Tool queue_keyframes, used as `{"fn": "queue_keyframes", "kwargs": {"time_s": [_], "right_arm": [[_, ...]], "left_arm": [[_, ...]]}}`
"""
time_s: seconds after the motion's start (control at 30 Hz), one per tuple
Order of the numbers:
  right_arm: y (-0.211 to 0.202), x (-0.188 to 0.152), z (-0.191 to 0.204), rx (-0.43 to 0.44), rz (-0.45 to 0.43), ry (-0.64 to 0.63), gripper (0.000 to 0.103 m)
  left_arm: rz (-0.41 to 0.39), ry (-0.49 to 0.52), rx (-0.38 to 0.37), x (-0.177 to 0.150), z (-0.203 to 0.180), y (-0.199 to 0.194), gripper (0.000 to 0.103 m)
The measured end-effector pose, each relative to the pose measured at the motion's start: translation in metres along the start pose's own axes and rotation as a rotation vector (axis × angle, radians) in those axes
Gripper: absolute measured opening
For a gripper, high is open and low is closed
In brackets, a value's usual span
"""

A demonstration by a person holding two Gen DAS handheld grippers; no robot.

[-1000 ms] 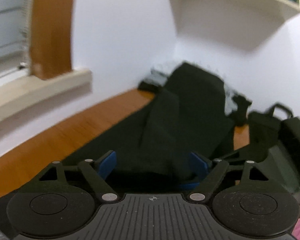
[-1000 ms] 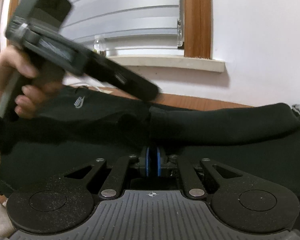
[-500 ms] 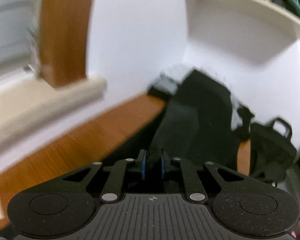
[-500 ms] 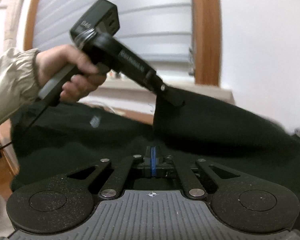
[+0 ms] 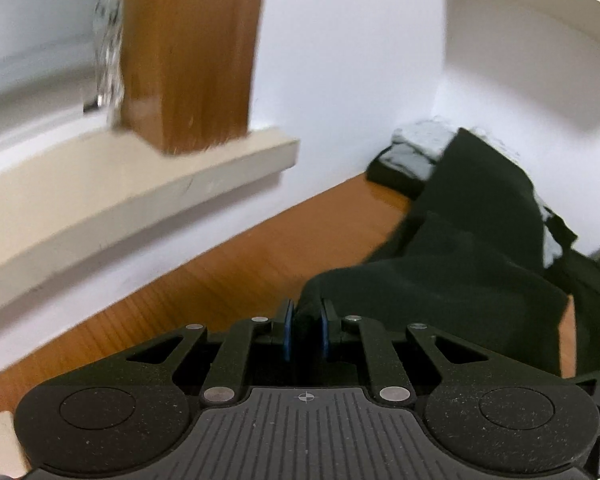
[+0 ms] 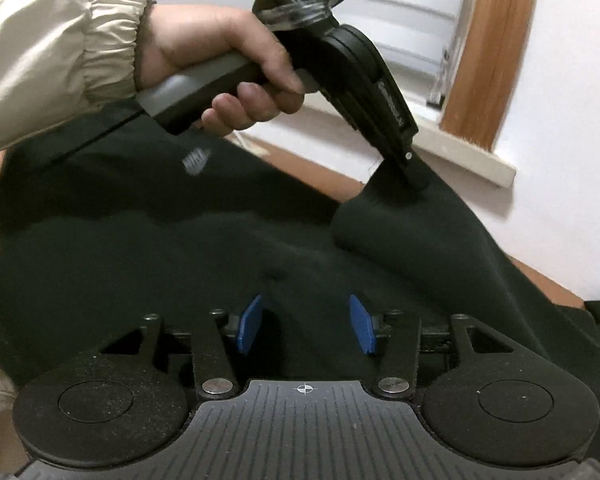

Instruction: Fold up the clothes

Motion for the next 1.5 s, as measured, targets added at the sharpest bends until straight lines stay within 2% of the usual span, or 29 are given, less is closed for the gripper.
{"fn": "queue_keyframes", "kwargs": {"time_s": [0.03,0.1,0.13,0.17,0.27,0.37,0.43,0.63,0.73,0.83,0.97,1.1,1.13,1.2,1.23,1.27,1.3,1.37,1.43,1.5], "right_arm": [[0.003,0.000,-0.003,0.004,0.006,0.011,0.046],[0.008,-0.003,-0.008,0.040,0.017,0.042,0.027],[0.008,-0.004,-0.010,0.056,0.014,0.059,0.022],[0.005,-0.004,-0.012,0.060,-0.006,0.079,0.010],[-0.017,-0.001,-0.021,0.097,-0.109,0.168,0.009],[-0.043,0.011,-0.019,0.160,-0.193,0.214,0.009],[-0.055,0.024,-0.009,0.213,-0.230,0.217,0.009],[-0.056,0.077,0.067,0.412,-0.301,0.153,0.009],[-0.049,0.103,0.114,0.516,-0.341,0.106,0.009],[-0.045,0.128,0.164,0.614,-0.374,0.070,0.009],[-0.035,0.158,0.218,0.695,-0.402,0.033,0.009],[-0.014,0.171,0.260,0.706,-0.358,-0.011,0.010],[-0.005,0.170,0.269,0.697,-0.327,-0.023,0.010],[0.018,0.164,0.286,0.666,-0.243,-0.048,0.019],[0.025,0.160,0.292,0.652,-0.210,-0.057,0.021],[0.028,0.154,0.296,0.641,-0.191,-0.063,0.025],[0.029,0.150,0.296,0.644,-0.179,-0.064,0.035],[0.026,0.144,0.289,0.649,-0.172,-0.047,0.046],[0.017,0.143,0.279,0.626,-0.175,-0.027,0.046],[0.013,0.140,0.261,0.574,-0.182,-0.004,0.046]], "left_arm": [[0.005,-0.007,0.001,-0.001,0.003,0.004,0.014],[0.016,-0.021,0.002,-0.002,0.010,0.012,0.014],[0.021,-0.028,0.002,-0.003,0.013,0.016,0.014],[0.026,-0.035,0.003,-0.004,0.016,0.020,0.013],[0.026,-0.033,0.003,-0.004,0.020,0.020,0.012],[0.020,-0.017,0.010,0.003,0.018,-0.015,0.012],[0.026,-0.004,0.050,0.003,0.019,-0.046,0.012],[-0.005,0.031,0.196,-0.017,0.035,-0.190,0.012],[-0.002,0.004,0.281,-0.041,0.049,-0.264,0.012],[0.007,-0.021,0.364,-0.064,0.063,-0.319,0.012],[-0.020,-0.084,0.419,-0.089,0.084,-0.374,0.012],[-0.017,-0.171,0.435,-0.120,0.118,-0.383,0.013],[-0.006,-0.190,0.437,-0.129,0.128,-0.378,0.015],[0.039,-0.223,0.491,-0.150,0.146,-0.361,0.022],[0.060,-0.239,0.517,-0.160,0.155,-0.353,0.027],[0.060,-0.257,0.532,-0.166,0.161,-0.351,0.027],[0.059,-0.274,0.547,-0.172,0.166,-0.349,0.027],[0.037,-0.297,0.583,-0.179,0.173,-0.349,0.050],[-0.009,-0.290,0.623,-0.176,0.170,-0.354,0.066],[-0.052,-0.272,0.617,-0.170,0.162,-0.355,0.071]]}}
Point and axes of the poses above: each gripper's, at about its wrist camera, not at the fingertips, and y roughly the way its jaws point, z to its left, x to its top, the point moved 2 cm from there along y, roughly the way its jaws point, and after that the axes turned 3 degrees about -x, right-handed, at the moved point
